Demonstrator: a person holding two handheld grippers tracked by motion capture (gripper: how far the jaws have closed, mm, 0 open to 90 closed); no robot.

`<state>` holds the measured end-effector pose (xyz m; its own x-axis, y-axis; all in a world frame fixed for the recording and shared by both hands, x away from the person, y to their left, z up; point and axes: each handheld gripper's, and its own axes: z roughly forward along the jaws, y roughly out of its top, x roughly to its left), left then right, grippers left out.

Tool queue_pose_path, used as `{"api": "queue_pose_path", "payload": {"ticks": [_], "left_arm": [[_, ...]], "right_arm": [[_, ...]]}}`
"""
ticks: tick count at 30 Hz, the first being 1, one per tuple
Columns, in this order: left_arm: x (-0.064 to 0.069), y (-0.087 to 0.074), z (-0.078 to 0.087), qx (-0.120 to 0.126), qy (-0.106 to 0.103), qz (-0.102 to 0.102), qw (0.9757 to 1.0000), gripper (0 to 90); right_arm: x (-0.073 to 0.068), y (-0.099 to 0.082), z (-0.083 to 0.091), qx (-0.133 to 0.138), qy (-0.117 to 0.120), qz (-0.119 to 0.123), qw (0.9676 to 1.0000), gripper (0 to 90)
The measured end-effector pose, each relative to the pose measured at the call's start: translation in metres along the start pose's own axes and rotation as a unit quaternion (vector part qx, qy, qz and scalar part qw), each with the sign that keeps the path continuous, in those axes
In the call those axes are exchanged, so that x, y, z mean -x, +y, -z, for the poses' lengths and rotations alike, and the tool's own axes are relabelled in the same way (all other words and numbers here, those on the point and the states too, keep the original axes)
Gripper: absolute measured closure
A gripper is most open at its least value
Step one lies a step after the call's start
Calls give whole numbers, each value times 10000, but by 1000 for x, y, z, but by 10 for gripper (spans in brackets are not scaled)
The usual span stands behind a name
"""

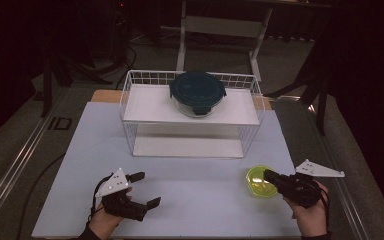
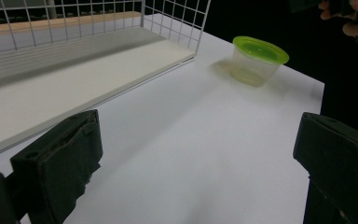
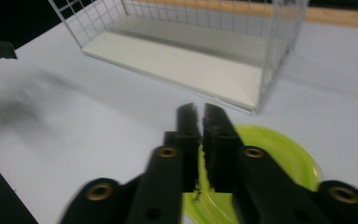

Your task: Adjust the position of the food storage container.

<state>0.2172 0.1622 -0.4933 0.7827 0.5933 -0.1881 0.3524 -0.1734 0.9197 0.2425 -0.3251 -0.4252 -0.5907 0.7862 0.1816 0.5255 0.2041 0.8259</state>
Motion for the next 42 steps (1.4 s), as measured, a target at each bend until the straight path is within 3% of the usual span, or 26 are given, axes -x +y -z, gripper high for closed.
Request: {"api": "queue_pose_path", "payload": {"ticks": [13, 23, 32, 42], "left_arm": [[0, 0, 0, 22, -22, -15, 10000, 9], [2, 1, 1, 58, -42, -52, 10000, 9], [3, 2, 0, 63, -54, -83, 9999, 9], [3, 2, 1, 55, -60, -103, 9999, 9]], "right_arm": [[32, -24, 9, -147, -574, -372, 9975, 898], [63, -48, 6, -327, -944, -833, 9915, 899], [71, -70, -15, -690, -934, -1041, 9878, 899], [66, -75, -31, -883, -778, -1017, 9878, 899]]}}
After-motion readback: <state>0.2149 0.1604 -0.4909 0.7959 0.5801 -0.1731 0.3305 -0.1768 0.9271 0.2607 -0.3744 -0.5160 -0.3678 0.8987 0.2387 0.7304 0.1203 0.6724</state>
